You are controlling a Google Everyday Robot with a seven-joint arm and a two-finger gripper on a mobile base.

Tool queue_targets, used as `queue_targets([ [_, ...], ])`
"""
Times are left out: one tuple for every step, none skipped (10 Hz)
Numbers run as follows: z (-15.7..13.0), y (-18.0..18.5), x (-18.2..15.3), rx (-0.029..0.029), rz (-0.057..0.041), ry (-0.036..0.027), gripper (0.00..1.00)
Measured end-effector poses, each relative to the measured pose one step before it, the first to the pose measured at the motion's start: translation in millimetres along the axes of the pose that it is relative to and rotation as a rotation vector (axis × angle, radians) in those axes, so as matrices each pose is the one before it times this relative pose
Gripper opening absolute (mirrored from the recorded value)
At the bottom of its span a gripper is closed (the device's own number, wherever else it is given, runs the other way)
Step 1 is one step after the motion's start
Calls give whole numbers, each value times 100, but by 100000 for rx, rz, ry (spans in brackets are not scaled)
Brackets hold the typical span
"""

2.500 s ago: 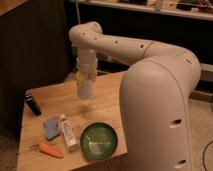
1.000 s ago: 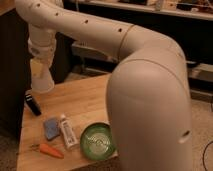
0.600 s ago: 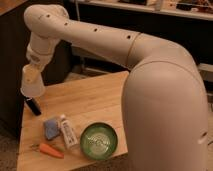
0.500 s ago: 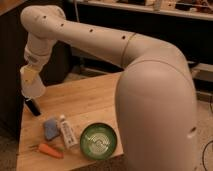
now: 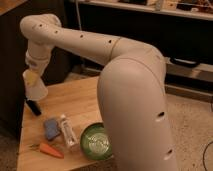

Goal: Place the ceramic cup over the eraser

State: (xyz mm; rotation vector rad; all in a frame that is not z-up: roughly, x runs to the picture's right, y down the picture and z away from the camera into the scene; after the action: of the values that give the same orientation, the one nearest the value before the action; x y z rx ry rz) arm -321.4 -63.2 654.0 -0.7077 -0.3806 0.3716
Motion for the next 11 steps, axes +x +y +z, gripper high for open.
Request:
queue_targets([
  [522, -395, 90, -346, 899, 28, 13],
  [616, -526, -101, -964, 1435, -689, 13],
  [335, -278, -360, -773, 348, -806, 13],
  [291, -22, -538, -923, -131, -956, 13],
  [410, -134, -623, -1413, 46, -1676, 13],
  [154, -119, -370, -784, -47, -1396, 13],
  [95, 65, -427, -769, -301, -1410, 13],
  [419, 257, -746, -1000, -791, -1389, 13],
  [540, 581, -692, -1085, -1136, -456, 13],
  [636, 742, -753, -1052, -1245, -327, 13],
  [666, 859, -853, -1087, -1495, -150, 13],
])
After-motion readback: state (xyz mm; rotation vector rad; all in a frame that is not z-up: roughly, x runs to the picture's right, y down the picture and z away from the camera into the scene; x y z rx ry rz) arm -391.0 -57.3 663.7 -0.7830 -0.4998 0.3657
